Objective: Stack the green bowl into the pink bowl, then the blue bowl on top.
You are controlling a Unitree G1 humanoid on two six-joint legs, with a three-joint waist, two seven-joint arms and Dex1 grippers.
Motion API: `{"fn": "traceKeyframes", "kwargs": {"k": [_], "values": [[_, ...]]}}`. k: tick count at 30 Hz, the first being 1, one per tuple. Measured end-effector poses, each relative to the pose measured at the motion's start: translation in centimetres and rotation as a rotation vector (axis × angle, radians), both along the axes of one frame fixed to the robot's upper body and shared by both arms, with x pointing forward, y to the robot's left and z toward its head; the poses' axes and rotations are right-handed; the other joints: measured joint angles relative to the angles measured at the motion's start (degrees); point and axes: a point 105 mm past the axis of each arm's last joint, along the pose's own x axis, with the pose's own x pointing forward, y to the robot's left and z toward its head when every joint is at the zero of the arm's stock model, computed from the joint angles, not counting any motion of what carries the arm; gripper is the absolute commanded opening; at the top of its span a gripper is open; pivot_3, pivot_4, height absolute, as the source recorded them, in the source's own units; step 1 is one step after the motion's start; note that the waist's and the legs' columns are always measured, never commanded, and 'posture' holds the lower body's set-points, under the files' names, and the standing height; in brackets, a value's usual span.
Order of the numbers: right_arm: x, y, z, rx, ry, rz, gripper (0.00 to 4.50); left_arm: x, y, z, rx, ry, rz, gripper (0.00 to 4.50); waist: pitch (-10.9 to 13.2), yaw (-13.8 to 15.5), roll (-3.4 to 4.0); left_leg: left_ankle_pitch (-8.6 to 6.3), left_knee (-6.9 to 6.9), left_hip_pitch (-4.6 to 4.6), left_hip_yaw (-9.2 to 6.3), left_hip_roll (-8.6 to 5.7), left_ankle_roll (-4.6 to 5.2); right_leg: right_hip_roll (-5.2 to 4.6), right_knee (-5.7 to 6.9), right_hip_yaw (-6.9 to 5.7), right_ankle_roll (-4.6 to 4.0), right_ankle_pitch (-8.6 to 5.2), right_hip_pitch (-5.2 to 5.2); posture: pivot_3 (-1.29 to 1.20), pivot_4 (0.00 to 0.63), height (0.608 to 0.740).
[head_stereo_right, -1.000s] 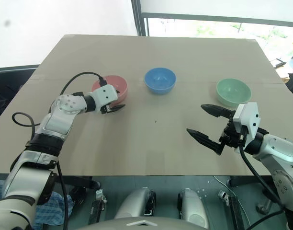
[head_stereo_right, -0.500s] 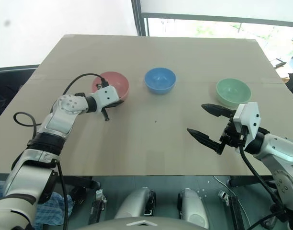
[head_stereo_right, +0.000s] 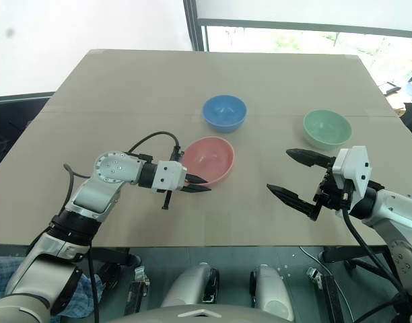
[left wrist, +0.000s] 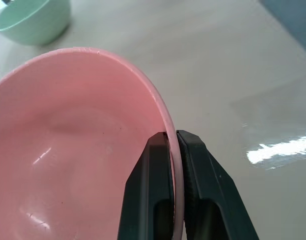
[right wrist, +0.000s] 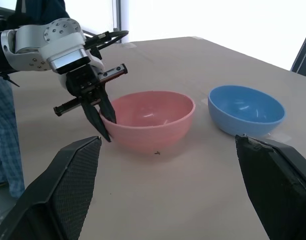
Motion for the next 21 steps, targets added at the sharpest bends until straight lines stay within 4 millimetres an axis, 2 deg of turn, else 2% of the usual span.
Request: {"fn": "traceKeyframes", "kwargs": {"k": [8,10,11,19,21], "values": [[0.05,-0.08,-0.02,-0.003,-0.001,-0.005,4.50,-0.20,-0.36,0.37,-0.013,0.031,-0.030,0.11,0.0,0.0,0.00,0.00,0.01,-0.01,0.00,-0.01,0.01,0.06,-0.02,-0.01,0.01,0.00,0.01,0.00,0.150,0.740],[0.06,-0.09,-0.02,-0.003,-0.001,-0.005,4.50,-0.05,-0.36,0.55,-0.009,0.047,-0.021,0.82,0.0,0.0,0.00,0.00,0.02,-0.01,0.00,-0.01,0.01,0.07,-0.02,-0.01,0.01,0.00,0.01,0.00,0.150,0.740],[0.06,-0.09,-0.02,-0.003,-0.001,-0.006,4.50,-0.04,-0.38,0.58,-0.010,0.056,-0.018,0.99,0.0,0.0,0.00,0.00,0.02,-0.01,0.00,-0.01,0.01,0.08,-0.01,-0.01,0.02,0.00,0.01,0.00,0.150,0.740],[0.00,-0.15,-0.21,-0.001,0.006,-0.010,4.50,-0.09,-0.54,0.82,-0.013,0.075,-0.015,4.44,0.0,0.0,0.00,0.00,0.04,-0.01,0.01,-0.01,0.01,0.10,-0.01,-0.01,0.02,0.00,0.03,0.00,0.150,0.740],[0.00,-0.15,-0.21,-0.001,0.006,-0.011,4.50,-0.10,-0.55,0.86,-0.014,0.076,-0.016,4.44,0.0,0.0,0.00,0.00,0.04,-0.01,0.00,-0.01,0.01,0.10,-0.01,-0.01,0.02,0.00,0.03,0.00,0.150,0.740]]}}
